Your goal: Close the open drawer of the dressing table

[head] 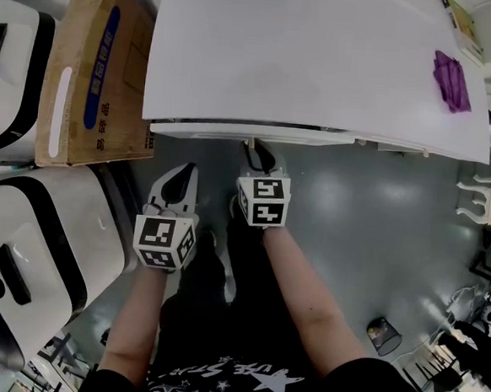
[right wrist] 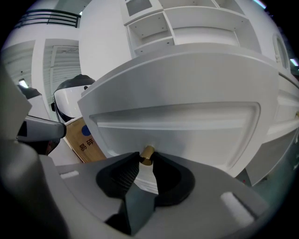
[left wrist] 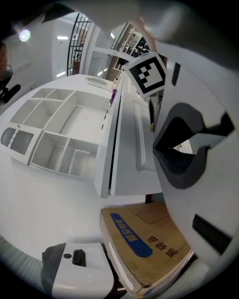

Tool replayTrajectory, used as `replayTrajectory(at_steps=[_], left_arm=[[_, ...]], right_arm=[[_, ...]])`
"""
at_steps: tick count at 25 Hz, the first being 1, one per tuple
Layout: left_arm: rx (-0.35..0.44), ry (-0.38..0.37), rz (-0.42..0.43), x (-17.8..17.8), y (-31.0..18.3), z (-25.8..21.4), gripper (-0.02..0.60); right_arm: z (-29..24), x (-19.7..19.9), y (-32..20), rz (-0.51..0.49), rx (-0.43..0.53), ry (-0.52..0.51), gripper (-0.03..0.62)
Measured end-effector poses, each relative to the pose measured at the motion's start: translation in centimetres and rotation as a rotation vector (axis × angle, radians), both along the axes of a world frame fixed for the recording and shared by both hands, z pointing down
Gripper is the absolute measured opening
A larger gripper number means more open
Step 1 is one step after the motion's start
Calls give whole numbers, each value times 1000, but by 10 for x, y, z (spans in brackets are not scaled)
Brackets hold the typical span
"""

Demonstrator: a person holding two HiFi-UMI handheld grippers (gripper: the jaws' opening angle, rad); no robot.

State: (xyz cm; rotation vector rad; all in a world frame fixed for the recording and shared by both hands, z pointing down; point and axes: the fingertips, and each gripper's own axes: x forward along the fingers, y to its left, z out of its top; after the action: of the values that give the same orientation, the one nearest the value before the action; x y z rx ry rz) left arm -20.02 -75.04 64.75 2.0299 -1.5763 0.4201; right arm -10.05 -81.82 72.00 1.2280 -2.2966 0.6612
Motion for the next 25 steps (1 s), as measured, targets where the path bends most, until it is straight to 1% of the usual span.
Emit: replayTrajectory(at_steps=[11, 16, 25], left_arm=[[-2, 7, 0, 0, -8, 3, 9], [3, 17, -5, -3, -8, 2, 9], [25, 23, 17, -16, 0, -8, 9]], right_arm=[[0, -5, -16, 17, 6, -27, 94], [0, -4, -19, 25, 9, -14, 92], [1, -3, -25, 43, 20, 19, 92]])
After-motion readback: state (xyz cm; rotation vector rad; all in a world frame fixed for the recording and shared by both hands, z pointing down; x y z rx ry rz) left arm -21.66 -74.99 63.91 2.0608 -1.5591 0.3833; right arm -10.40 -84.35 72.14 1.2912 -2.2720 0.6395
